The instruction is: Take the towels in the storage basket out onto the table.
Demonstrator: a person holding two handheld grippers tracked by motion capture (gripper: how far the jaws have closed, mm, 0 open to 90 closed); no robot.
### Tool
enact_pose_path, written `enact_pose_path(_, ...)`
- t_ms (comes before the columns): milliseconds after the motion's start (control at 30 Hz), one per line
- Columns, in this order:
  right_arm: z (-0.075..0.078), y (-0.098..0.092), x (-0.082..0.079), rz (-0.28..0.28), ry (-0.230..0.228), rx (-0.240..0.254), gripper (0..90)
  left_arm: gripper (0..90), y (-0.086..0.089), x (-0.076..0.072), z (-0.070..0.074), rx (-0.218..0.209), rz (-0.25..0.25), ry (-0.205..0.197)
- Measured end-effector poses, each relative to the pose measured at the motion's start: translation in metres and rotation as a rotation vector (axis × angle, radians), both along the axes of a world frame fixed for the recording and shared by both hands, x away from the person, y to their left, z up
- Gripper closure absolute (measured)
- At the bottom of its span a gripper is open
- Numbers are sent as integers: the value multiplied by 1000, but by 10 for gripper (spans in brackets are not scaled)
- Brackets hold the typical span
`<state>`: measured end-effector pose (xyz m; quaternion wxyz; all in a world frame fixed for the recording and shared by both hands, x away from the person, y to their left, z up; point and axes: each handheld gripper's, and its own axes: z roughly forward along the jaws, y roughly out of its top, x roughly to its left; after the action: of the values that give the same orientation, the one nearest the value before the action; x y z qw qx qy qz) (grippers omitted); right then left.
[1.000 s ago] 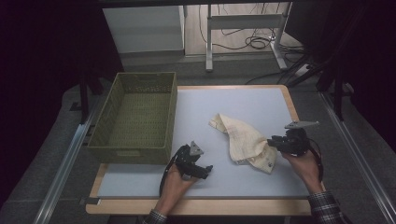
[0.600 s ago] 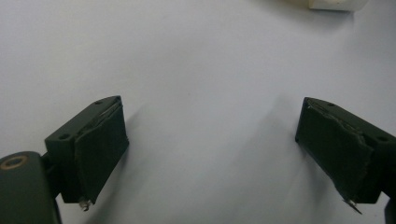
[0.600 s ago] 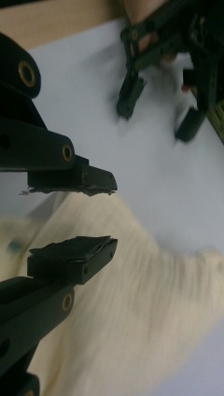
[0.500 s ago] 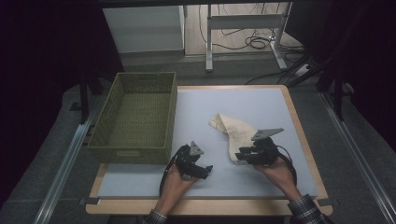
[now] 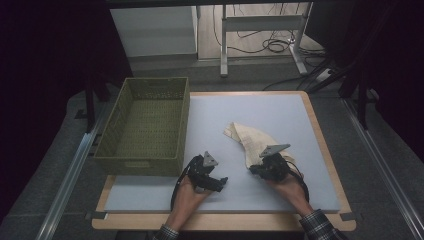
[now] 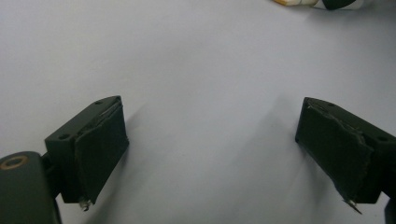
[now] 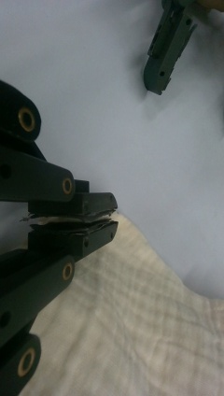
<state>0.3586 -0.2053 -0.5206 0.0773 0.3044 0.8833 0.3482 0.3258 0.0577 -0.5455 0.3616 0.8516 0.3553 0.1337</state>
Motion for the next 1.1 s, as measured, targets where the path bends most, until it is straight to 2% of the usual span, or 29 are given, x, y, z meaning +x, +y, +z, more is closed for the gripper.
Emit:
enact_pose_path(33, 5, 0, 0, 3, -13, -8, 852, 88, 0, 0, 0, -1, 0, 0)
enact_pose_path(100, 16, -4, 2, 0, -15, 29, 852, 88, 0, 0, 0, -1, 0, 1)
enact_pose_path(167, 21, -6, 3, -2, -18, 41, 852, 88, 0, 0, 0, 1, -1, -1)
enact_pose_path(267, 45, -17, 13, -31, -49, 69, 850, 88, 0, 0, 0, 0, -1, -1)
enact_pose_path(300, 56, -23, 18, -49, -65, 72, 849, 88, 0, 0, 0, 2, -1, -1)
enact_pose_path(433, 79, -42, 36, -116, -103, 77, 848, 88, 0, 0, 0, 3, -3, 0)
enact_pose_path(500, 83, -46, 40, -132, -110, 76, 848, 88, 0, 0, 0, 2, -2, 2)
enact_pose_path(567, 92, -62, 56, -190, -124, 66, 848, 88, 0, 0, 0, 3, -3, 1)
enact_pose_path(667, 98, -79, 73, -257, -138, 62, 847, 88, 0, 0, 0, 2, -2, 3)
enact_pose_path(700, 101, -92, 85, -314, -149, 50, 845, 88, 0, 0, 0, 2, -2, 3)
enact_pose_path(767, 103, -105, 95, -363, -153, 48, 823, 88, 0, 0, 0, 2, -2, 3)
enact_pose_path(833, 104, -111, 100, -384, -153, 48, 794, 88, 0, 0, 0, 2, -2, 3)
enact_pose_path(900, 105, -131, 110, -451, -135, 64, 753, 88, 0, 0, 0, 2, -2, 4)
enact_pose_path(1000, 102, -139, 106, -449, -119, 92, 728, 88, 0, 0, 0, 1, -2, 4)
enact_pose_path(1067, 100, -140, 102, -443, -116, 89, 720, 88, 0, 0, 0, 1, -2, 5)
enact_pose_path(1100, 94, -141, 94, -425, -110, 82, 703, 88, 0, 1, 0, 2, -2, 7)
